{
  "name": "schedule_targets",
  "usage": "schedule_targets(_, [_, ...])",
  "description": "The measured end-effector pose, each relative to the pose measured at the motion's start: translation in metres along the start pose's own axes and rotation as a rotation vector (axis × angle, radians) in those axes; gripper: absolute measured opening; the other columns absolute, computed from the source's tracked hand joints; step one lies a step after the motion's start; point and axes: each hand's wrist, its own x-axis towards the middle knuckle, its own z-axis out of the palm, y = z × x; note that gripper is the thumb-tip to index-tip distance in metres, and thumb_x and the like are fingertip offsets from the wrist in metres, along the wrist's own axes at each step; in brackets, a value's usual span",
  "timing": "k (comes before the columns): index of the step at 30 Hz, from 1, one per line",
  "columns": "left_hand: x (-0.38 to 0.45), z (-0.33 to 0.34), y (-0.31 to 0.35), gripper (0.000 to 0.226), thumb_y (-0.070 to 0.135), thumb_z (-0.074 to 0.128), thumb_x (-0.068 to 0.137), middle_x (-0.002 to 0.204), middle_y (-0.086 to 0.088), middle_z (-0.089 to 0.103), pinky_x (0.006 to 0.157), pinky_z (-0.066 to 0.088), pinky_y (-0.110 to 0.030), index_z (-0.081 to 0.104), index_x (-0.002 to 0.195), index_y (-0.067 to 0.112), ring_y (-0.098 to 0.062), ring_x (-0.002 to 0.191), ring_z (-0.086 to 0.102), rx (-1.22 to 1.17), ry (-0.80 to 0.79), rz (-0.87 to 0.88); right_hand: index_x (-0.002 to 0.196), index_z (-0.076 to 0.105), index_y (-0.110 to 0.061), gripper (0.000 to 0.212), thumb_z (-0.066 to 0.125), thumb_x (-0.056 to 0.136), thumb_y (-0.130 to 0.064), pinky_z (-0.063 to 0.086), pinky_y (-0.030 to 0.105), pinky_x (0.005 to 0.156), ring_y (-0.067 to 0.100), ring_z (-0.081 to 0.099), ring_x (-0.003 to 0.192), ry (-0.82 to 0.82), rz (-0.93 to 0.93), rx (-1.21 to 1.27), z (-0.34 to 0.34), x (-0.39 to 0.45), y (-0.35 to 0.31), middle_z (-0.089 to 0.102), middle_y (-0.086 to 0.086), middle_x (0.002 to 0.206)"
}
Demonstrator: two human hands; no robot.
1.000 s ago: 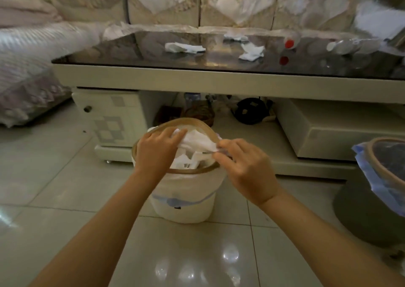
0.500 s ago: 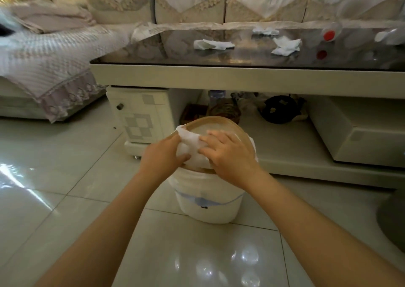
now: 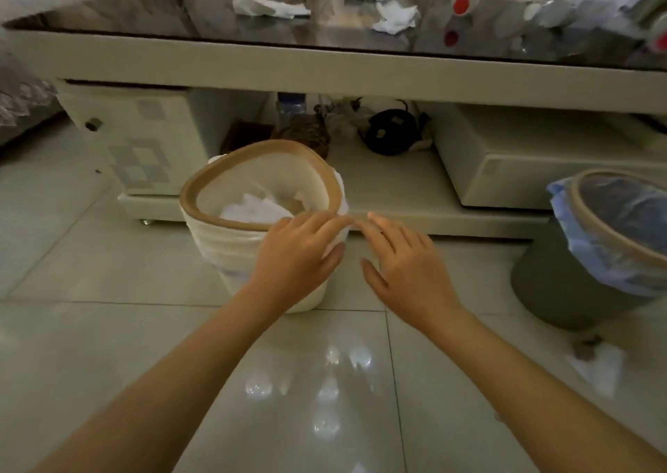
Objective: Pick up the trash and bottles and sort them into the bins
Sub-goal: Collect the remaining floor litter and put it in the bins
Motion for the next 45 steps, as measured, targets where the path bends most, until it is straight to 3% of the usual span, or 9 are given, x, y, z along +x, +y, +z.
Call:
schedule_targets(5, [-0.010, 0.048, 0.058, 0.044, 0.028, 0.067, 0.085, 0.120, -0.002, 0.064, 0.082, 0.052, -0.035, 0.057, 0.127, 0.019, -0.019, 0.103, 0.063, -0.118, -0.189, 0.121, 0.141, 0.040, -0.014, 0.055, 0.045, 0.092, -0.037, 0.043, 0.039, 0.096, 0.024, 0.049, 0.122, -0.169, 0.149, -0.079, 0.003, -0.081, 0.044, 0.048, 0.009, 0.139])
schedule_targets(11, [-0.006, 0.106, 0.118, 0.058, 0.037, 0.065, 0.085, 0.130, 0.000, 0.058, 0.086, 0.049, -0.038, 0.046, 0.138, 0.023, -0.021, 0.113, 0.059, -0.125, -0.449, 0.187, 0.137, 0.044, -0.014, 0.055, 0.038, 0.089, -0.039, 0.043, 0.040, 0.093, 0.027, 0.050, 0.121, -0.306, 0.375, -0.120, 0.002, -0.165, 0.088, 0.049, 0.009, 0.138])
schedule_targets(19, [0.005, 0.178, 0.202, 0.060, 0.041, 0.050, 0.094, 0.145, 0.004, 0.043, 0.093, 0.038, -0.033, 0.028, 0.147, 0.026, -0.020, 0.126, 0.046, -0.220, -0.556, 0.316, 0.138, 0.044, -0.013, 0.055, 0.058, 0.089, -0.032, 0.044, 0.045, 0.095, 0.031, 0.048, 0.125, -0.390, 0.655, -0.122, -0.007, -0.265, 0.138, 0.046, 0.013, 0.141])
schedule_targets(25, [0.012, 0.234, 0.266, 0.063, 0.041, 0.049, 0.093, 0.147, 0.004, 0.038, 0.093, 0.037, -0.032, 0.023, 0.148, 0.026, -0.019, 0.126, 0.043, -0.281, -0.656, 0.346, 0.144, 0.032, -0.017, 0.058, 0.051, 0.093, -0.037, 0.035, 0.042, 0.103, 0.029, 0.036, 0.133, -0.449, 0.903, -0.086, -0.001, -0.312, 0.175, 0.032, 0.010, 0.150])
schedule_targets(32, [0.051, 0.305, 0.337, 0.071, 0.055, 0.055, 0.087, 0.147, 0.000, 0.037, 0.097, 0.039, -0.038, 0.025, 0.146, 0.026, -0.024, 0.126, 0.043, -0.315, -0.732, 0.295, 0.146, 0.023, -0.022, 0.059, 0.043, 0.095, -0.044, 0.029, 0.040, 0.108, 0.026, 0.028, 0.137, -0.443, 1.063, -0.049, 0.016, -0.350, 0.226, 0.023, 0.007, 0.154])
schedule_targets(37, [0.084, 0.354, 0.380, 0.086, 0.065, 0.059, 0.078, 0.146, -0.003, 0.037, 0.099, 0.035, -0.046, 0.016, 0.148, 0.038, -0.031, 0.129, 0.039, -0.504, -0.891, 0.044, 0.147, 0.021, -0.025, 0.057, 0.041, 0.096, -0.042, 0.025, 0.038, 0.110, 0.023, 0.024, 0.139, -0.434, 1.135, -0.064, 0.017, -0.384, 0.248, 0.018, 0.003, 0.155])
schedule_targets(41, [0.089, 0.374, 0.416, 0.086, 0.055, 0.066, 0.078, 0.145, -0.007, 0.036, 0.099, 0.037, -0.045, 0.020, 0.147, 0.030, -0.031, 0.128, 0.038, -0.512, -0.878, -0.026, 0.145, 0.028, -0.023, 0.056, 0.045, 0.094, -0.039, 0.030, 0.040, 0.107, 0.025, 0.030, 0.136, -0.402, 1.154, -0.083, 0.013, -0.410, 0.261, 0.025, 0.005, 0.153])
schedule_targets(43, [0.087, 0.380, 0.434, 0.074, 0.040, 0.067, 0.083, 0.142, -0.009, 0.039, 0.095, 0.041, -0.041, 0.027, 0.144, 0.031, -0.032, 0.125, 0.040, -0.502, -0.838, 0.033, 0.143, 0.034, -0.020, 0.054, 0.049, 0.093, -0.037, 0.034, 0.042, 0.103, 0.028, 0.037, 0.132, -0.371, 1.168, -0.113, 0.007, -0.428, 0.271, 0.031, 0.008, 0.151])
schedule_targets(45, [0.082, 0.385, 0.451, 0.058, 0.023, 0.064, 0.086, 0.132, -0.009, 0.050, 0.092, 0.045, -0.037, 0.041, 0.138, 0.030, -0.030, 0.116, 0.049, -0.637, -0.819, -0.002, 0.140, 0.040, -0.018, 0.051, 0.052, 0.092, -0.034, 0.038, 0.044, 0.099, 0.031, 0.042, 0.128, -0.319, 1.218, -0.151, -0.003, -0.448, 0.282, 0.034, 0.011, 0.148])
